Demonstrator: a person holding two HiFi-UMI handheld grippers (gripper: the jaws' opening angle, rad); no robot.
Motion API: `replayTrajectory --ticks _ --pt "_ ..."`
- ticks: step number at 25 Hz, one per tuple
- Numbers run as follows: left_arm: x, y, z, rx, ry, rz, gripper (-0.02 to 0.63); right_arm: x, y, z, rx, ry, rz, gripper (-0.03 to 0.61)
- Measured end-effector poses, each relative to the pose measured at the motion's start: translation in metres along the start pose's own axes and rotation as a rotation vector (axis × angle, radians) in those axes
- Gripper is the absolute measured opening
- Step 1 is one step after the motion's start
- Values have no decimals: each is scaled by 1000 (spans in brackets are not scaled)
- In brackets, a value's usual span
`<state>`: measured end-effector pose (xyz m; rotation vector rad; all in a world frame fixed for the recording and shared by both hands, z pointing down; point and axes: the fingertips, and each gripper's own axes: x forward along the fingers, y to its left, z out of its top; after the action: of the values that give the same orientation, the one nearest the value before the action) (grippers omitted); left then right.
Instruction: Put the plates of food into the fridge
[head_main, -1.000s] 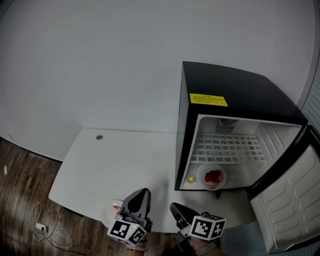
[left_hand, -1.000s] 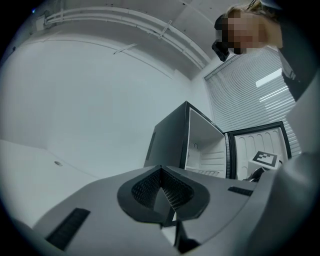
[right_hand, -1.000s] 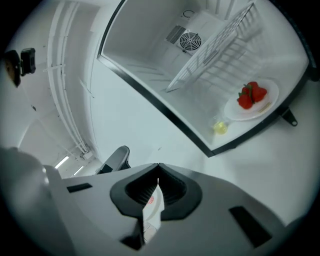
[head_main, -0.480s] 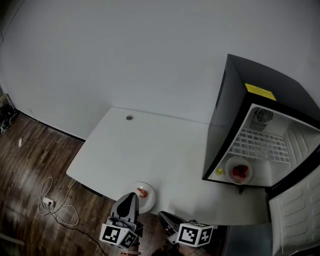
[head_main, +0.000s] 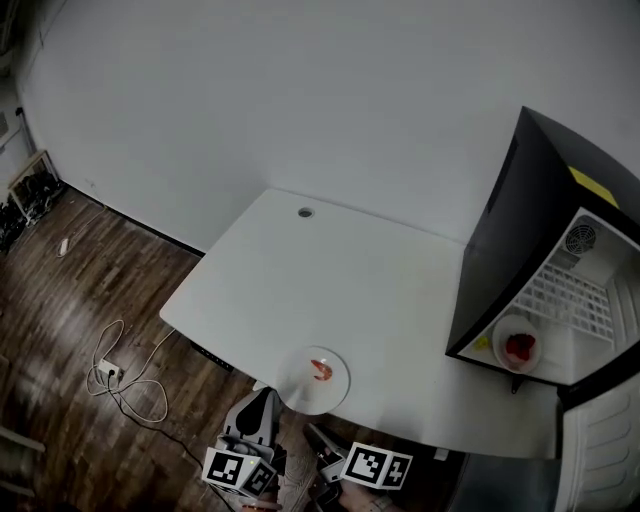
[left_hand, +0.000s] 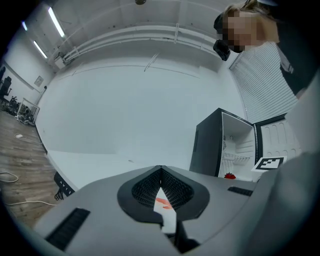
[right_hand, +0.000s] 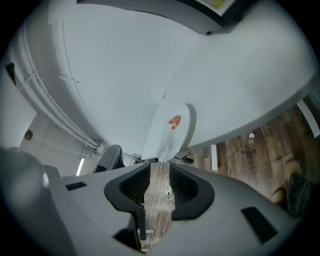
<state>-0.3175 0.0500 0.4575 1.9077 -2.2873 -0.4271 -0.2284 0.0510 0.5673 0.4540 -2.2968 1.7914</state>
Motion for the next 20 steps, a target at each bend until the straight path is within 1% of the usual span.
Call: replayTrajectory --ticks 3,5,7,9,14,16,18,20 --pt "-6 9 -4 0 -3 9 6 16 -6 -6 126 -20 18 128" --pt "-8 15 -8 -4 0 20 6 24 -9 -4 185 -43 24 147" --pt "-11 20 -13 -3 13 33 6 31 -11 -1 212 -63 29 149" --pt "-11 22 -16 -14 11 27 6 37 -12 2 229 -82 29 149" --pt "-10 25 -26 -9 27 19 6 51 -18 7 275 -115 5 149" --pt "-10 26 -31 -7 33 14 6 55 -20 9 323 -143 6 149" --pt "-11 26 -31 -17 27 6 6 59 -21 11 384 -178 24 149" --pt "-13 28 -33 -17 40 12 6 60 -22 12 423 -200 36 149"
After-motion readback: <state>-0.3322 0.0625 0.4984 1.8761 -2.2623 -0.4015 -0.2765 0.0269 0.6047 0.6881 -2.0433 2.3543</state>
